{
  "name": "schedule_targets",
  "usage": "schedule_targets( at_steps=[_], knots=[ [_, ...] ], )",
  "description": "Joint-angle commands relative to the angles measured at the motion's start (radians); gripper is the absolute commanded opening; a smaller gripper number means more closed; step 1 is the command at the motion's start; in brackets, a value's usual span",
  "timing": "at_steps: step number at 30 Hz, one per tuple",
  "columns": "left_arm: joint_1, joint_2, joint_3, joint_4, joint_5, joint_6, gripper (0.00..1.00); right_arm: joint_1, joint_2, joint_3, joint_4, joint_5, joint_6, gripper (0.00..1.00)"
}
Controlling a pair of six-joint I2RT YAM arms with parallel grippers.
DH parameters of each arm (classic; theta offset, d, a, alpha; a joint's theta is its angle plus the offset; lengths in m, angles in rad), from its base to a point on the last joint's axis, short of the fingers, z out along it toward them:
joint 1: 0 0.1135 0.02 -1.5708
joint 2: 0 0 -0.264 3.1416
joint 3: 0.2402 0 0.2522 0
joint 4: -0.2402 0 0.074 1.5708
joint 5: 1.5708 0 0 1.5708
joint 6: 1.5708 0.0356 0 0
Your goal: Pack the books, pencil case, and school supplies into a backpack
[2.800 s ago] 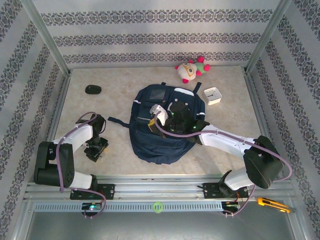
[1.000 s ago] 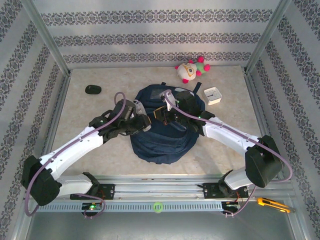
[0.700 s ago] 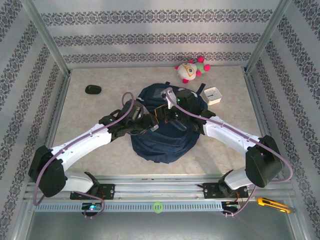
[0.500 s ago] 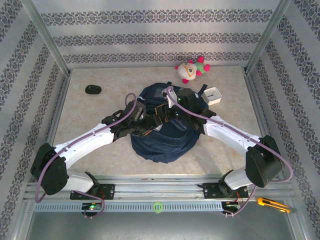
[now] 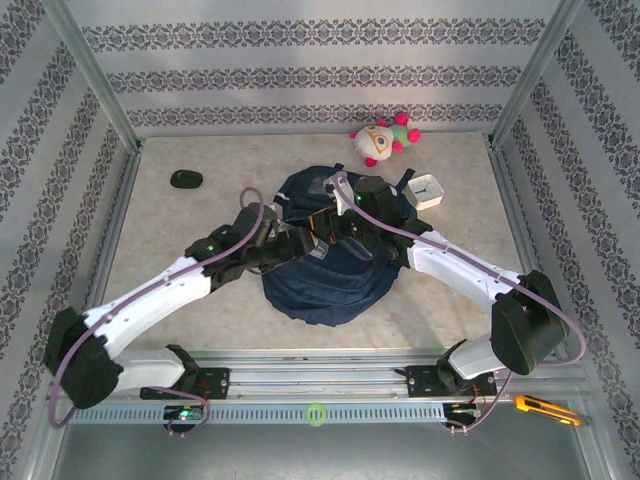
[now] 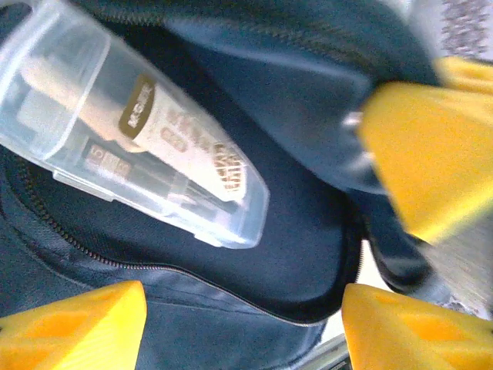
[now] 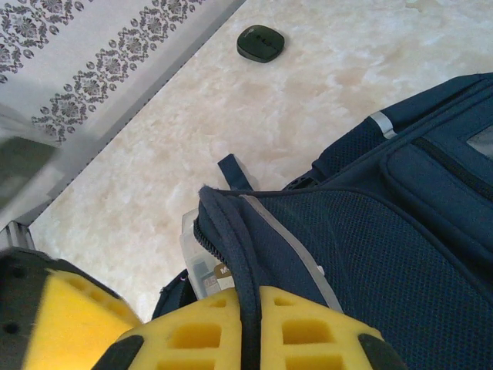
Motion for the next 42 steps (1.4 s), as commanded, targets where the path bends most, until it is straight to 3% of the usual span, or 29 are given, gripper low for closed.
schedule_targets(
  at_steps=[1, 7, 13, 24, 30, 33, 39, 42],
  knots=[
    [0.039, -0.093, -0.097, 0.102, -0.028, 0.127, 0.67, -0.007, -0.038, 0.025, 0.052, -0.01, 0.016, 0.0],
    [0.132, -0.109, -0.131, 0.081, -0.016, 0.282, 0.64, -0.007, -0.048, 0.021, 0.053, -0.02, 0.019, 0.0],
    [0.136, -0.08, -0.144, 0.22, -0.025, 0.434, 0.58, -0.007, -0.051, 0.016, 0.055, -0.022, 0.019, 0.0],
    [0.142, 0.023, -0.097, 0.232, -0.123, 0.535, 0.61, -0.007, -0.036, 0.025, 0.058, -0.045, 0.025, 0.0],
    [0.141, 0.058, -0.11, 0.29, -0.066, 0.526, 0.52, -0.007, -0.033, 0.027, 0.059, -0.062, 0.023, 0.0],
    [0.142, 0.058, -0.114, 0.328, 0.02, 0.52, 0.49, -0.007, -0.034, 0.026, 0.058, -0.062, 0.022, 0.0],
    [0.142, 0.073, -0.14, 0.375, 0.184, 0.498, 0.5, -0.009, -0.025, 0.032, 0.059, -0.067, 0.024, 0.0],
    [0.141, 0.061, -0.132, 0.324, 0.187, 0.5, 0.5, -0.011, -0.024, 0.032, 0.06, -0.071, 0.024, 0.0]
  ],
)
